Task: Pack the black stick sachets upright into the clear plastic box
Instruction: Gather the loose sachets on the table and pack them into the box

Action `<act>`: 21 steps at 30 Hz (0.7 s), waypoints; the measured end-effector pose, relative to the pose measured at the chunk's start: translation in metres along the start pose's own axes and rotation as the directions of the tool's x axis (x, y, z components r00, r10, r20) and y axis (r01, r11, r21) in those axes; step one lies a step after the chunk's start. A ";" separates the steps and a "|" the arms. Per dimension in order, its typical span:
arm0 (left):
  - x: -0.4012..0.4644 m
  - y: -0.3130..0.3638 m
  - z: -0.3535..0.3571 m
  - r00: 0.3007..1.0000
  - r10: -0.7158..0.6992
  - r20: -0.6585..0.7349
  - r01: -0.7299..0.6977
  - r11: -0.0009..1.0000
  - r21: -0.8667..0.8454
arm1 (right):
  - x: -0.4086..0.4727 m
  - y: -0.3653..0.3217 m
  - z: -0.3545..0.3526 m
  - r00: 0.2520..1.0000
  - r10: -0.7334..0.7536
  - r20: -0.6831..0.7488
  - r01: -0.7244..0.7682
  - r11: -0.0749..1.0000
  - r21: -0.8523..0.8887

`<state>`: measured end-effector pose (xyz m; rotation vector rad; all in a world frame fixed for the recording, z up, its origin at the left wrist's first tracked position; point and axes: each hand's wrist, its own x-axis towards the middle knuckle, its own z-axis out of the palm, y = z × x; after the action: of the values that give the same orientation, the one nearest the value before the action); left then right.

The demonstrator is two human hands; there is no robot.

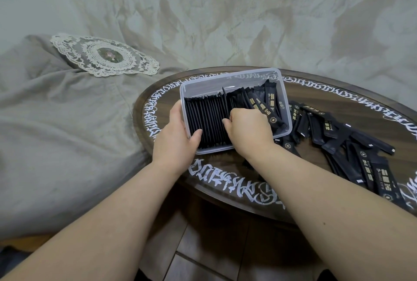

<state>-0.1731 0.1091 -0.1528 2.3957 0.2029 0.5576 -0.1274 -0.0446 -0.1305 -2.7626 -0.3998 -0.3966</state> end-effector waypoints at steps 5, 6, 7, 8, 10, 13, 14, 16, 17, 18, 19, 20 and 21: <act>0.000 -0.001 0.000 1.000 0.008 -0.005 -0.008 1.000 0.018 | -0.003 0.002 -0.003 0.999 0.035 0.009 -0.035 0.999 -0.002; 0.000 -0.001 0.000 1.000 0.013 -0.003 -0.013 1.000 0.020 | -0.003 0.002 -0.003 0.999 0.042 0.007 -0.042 0.999 -0.003; 0.000 -0.001 0.000 1.000 0.018 -0.001 -0.018 1.000 0.019 | -0.003 0.002 -0.002 0.999 0.046 0.006 -0.046 0.999 -0.002; 0.000 0.000 0.000 1.000 0.020 0.000 -0.019 1.000 0.014 | -0.002 0.001 -0.002 0.999 0.052 0.007 -0.052 0.999 0.005; 0.000 0.000 0.000 1.000 0.015 0.000 -0.015 1.000 0.007 | -0.001 -0.001 -0.001 0.997 0.073 0.023 -0.074 0.997 0.030; 0.001 0.000 0.000 1.000 0.005 -0.003 -0.005 1.000 0.009 | 0.000 -0.003 -0.002 0.993 0.106 0.061 -0.109 0.992 0.055; 0.001 0.000 0.000 1.000 0.003 -0.002 -0.003 1.000 0.009 | 0.000 -0.002 -0.002 0.992 0.111 0.068 -0.115 0.991 0.062; 0.001 0.000 0.000 1.000 -0.001 0.001 0.001 1.000 0.013 | 0.001 0.001 -0.004 0.989 0.111 0.093 -0.119 0.988 0.094; 0.001 -0.001 0.000 1.000 0.001 0.005 -0.002 1.000 0.016 | 0.001 0.003 -0.004 0.989 0.106 0.107 -0.118 0.987 0.109; 0.001 -0.001 0.000 1.000 0.004 0.007 -0.004 1.000 0.018 | 0.001 0.004 -0.004 0.989 0.101 0.112 -0.114 0.987 0.117; 0.002 -0.001 0.000 1.000 0.004 0.009 -0.004 1.000 0.018 | 0.001 0.005 -0.004 0.990 0.099 0.105 -0.111 0.987 0.118; 0.002 -0.001 0.000 1.000 0.003 0.009 -0.003 1.000 0.018 | 0.000 0.005 -0.004 0.991 0.099 0.086 -0.109 0.988 0.111; 0.002 -0.002 0.000 1.000 0.000 0.008 0.000 1.000 0.018 | -0.001 0.005 -0.003 0.993 0.098 0.063 -0.104 0.990 0.098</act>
<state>-0.1709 0.1109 -0.1534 2.4151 0.2053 0.5484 -0.1276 -0.0506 -0.1296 -2.6871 -0.2843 -0.2647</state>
